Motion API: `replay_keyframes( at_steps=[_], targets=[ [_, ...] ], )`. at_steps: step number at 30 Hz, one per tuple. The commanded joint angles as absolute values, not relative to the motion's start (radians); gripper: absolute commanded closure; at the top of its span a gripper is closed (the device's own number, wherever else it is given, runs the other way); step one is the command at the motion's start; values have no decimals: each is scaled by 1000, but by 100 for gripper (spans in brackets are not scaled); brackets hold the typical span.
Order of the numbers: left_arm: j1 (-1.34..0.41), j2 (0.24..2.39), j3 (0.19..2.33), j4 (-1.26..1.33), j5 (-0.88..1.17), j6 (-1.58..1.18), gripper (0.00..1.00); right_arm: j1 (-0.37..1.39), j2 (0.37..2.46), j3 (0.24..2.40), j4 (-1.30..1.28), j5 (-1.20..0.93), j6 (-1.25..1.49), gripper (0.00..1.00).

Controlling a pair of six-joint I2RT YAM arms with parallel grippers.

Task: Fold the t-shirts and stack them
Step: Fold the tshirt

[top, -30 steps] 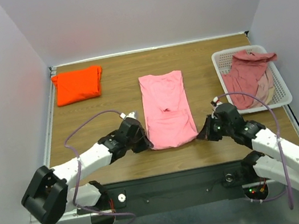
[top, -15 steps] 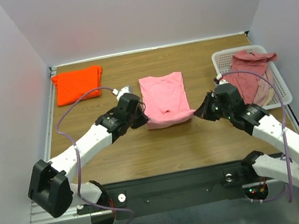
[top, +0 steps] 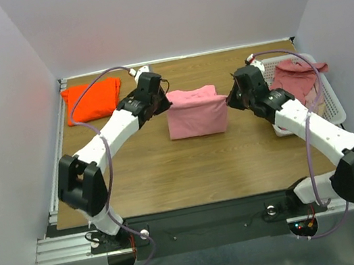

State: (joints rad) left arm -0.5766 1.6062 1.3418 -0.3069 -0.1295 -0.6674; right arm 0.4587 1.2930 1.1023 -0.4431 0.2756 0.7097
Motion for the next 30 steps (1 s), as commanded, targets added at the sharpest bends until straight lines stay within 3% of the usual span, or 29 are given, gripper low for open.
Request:
replay_keyframes(
  at_steps=[1,20,29,30],
  targets=[
    [-537,1716,1480,-307,-130,-591,100,399,1363,1205,-381,301,663,100],
    [-420,2200,2017,-367,-58,-511,100,219,1894,1524,-242,22,531,100],
    [-390,2330,2131,-333,-29,-503,100,186,2097,1670,-238,-40,519,99],
    [-385,2335,2138,-322,-29,-505,100,183,2141,1713,-238,-26,503,93]
  ],
)
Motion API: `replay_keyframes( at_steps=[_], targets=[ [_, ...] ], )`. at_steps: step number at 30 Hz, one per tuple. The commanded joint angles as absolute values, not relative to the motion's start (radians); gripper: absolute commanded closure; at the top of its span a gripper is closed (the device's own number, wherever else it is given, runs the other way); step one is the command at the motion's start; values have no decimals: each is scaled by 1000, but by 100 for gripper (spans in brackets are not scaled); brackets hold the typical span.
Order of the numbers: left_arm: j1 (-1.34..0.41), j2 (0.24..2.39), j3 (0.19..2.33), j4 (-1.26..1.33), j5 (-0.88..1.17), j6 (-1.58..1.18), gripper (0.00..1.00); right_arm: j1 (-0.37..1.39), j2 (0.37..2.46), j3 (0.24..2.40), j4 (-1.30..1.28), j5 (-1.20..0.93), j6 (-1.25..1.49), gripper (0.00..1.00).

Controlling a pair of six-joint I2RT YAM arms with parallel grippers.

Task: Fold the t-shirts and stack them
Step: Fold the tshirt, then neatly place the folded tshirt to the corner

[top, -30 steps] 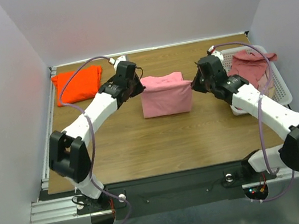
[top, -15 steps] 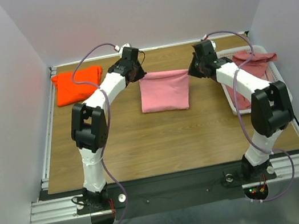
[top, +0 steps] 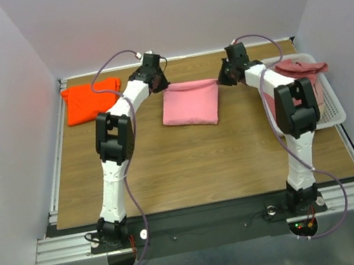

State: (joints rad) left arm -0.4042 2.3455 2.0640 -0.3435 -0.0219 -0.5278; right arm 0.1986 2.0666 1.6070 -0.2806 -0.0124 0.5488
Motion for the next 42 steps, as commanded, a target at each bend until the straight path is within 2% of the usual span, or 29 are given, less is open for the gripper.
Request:
replay_keyframes(
  at_steps=[1,2,3,4,5,6,7,15,22,24,27,30,37,39,40,42],
  targets=[
    [-382,2344,2146,-319,-25,-502,93,180,2161,1727,-239,-31,500,88],
    [-380,2350,2154,-321,-14,-494,76,175,2174,1742,-238,-52,497,79],
    [-377,2352,2170,-325,-6,-483,57,172,2181,1750,-238,-69,495,66],
    [-376,2346,2177,-334,-5,-479,28,169,2187,1764,-238,-86,488,51],
    [-377,2336,2174,-337,-5,-469,2,169,2184,1769,-239,-116,479,39],
    [-377,2309,2152,-328,-5,-465,2,167,2177,1763,-239,-126,471,17],
    [-377,2292,2132,-318,-5,-462,1,169,2165,1755,-239,-127,468,1],
    [-377,2168,1857,-212,127,-318,2,169,1877,1496,-235,-235,463,0],
    [-379,2180,1779,-199,149,-301,3,176,1607,1180,-173,-345,471,0],
    [-382,2201,1798,-221,138,-304,7,176,1556,1125,-172,-331,477,0],
    [-391,2261,1830,-251,130,-302,19,176,1445,1027,-172,-321,488,0],
    [-410,2289,1850,-273,103,-296,20,176,1347,982,-172,-321,494,0],
    [-448,2353,1868,-319,31,-295,30,176,1184,871,-175,-265,488,0],
    [-459,2375,1890,-336,23,-287,38,176,1155,845,-176,-243,483,0],
    [-463,2393,1900,-347,9,-285,48,176,1147,838,-181,-238,483,0],
    [-472,2413,1930,-388,-29,-275,60,175,1132,821,-181,-220,482,0]
  ],
)
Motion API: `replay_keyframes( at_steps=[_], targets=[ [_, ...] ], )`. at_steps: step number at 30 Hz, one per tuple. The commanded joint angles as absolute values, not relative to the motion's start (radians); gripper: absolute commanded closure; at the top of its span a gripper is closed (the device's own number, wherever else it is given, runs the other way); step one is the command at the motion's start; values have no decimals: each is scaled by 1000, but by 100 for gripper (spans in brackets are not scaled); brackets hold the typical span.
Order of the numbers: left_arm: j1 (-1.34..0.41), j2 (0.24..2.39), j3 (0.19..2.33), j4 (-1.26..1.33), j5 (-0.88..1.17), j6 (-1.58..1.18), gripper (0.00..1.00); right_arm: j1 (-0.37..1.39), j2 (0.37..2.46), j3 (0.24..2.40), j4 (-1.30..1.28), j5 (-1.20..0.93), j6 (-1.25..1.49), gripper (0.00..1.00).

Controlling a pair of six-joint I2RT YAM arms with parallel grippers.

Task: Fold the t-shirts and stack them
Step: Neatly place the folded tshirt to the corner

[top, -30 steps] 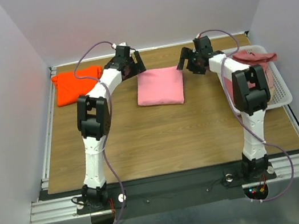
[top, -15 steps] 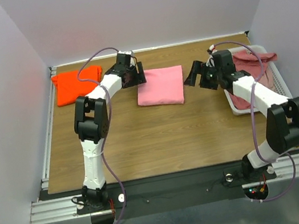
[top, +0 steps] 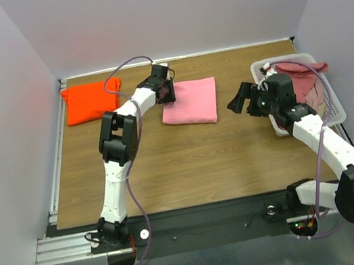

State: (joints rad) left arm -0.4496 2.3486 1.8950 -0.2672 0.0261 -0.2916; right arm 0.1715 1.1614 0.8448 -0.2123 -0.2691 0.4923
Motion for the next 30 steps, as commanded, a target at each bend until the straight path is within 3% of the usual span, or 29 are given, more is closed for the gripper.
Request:
replay_keyframes(
  at_steps=[1,3,4,15,30],
  targets=[
    [-485,2434,1962,-406,-81,-261,77,175,1115,799,-181,-209,489,0],
    [-502,2445,1992,-461,-145,-246,98,176,1100,770,-181,-175,491,0],
    [-512,2442,1997,-468,-214,-232,100,176,1083,746,-183,-163,491,0],
    [-491,2287,1908,-346,-722,55,100,176,1014,654,-184,-48,489,0],
    [-325,2214,1999,-252,-733,334,100,176,1054,592,-164,14,509,0]
  ],
)
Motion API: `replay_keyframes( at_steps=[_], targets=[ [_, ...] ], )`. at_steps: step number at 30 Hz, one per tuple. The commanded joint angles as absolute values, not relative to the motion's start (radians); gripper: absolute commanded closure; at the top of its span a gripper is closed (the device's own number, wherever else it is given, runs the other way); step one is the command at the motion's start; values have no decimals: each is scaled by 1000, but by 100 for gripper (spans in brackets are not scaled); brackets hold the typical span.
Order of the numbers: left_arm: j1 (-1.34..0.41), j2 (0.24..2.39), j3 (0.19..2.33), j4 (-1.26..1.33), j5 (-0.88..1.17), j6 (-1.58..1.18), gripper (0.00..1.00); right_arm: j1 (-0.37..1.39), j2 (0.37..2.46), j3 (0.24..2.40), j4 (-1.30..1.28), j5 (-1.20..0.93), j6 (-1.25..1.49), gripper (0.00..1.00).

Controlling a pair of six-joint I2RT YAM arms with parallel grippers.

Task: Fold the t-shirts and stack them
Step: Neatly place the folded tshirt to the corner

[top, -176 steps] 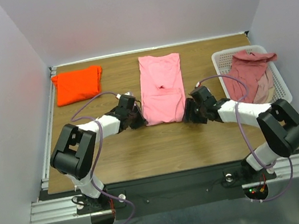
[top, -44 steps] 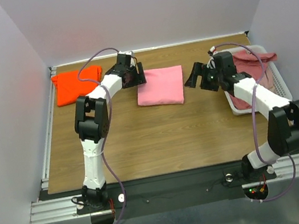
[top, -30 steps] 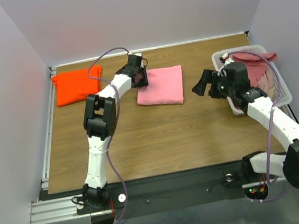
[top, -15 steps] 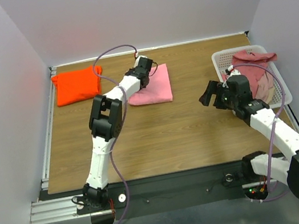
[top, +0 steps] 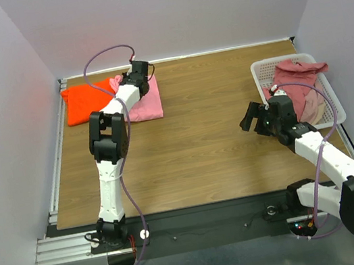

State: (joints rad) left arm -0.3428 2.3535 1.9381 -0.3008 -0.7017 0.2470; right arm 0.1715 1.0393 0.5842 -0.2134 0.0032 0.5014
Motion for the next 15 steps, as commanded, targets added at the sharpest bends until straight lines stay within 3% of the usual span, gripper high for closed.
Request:
replay_keyframes(
  at_steps=[1,15],
  targets=[
    [-321,2207,2014,-252,-726,337,100,176,1058,591,-160,11,512,0],
    [-293,2125,2097,-259,-701,479,100,176,1086,583,-140,-25,514,0]
  ],
)
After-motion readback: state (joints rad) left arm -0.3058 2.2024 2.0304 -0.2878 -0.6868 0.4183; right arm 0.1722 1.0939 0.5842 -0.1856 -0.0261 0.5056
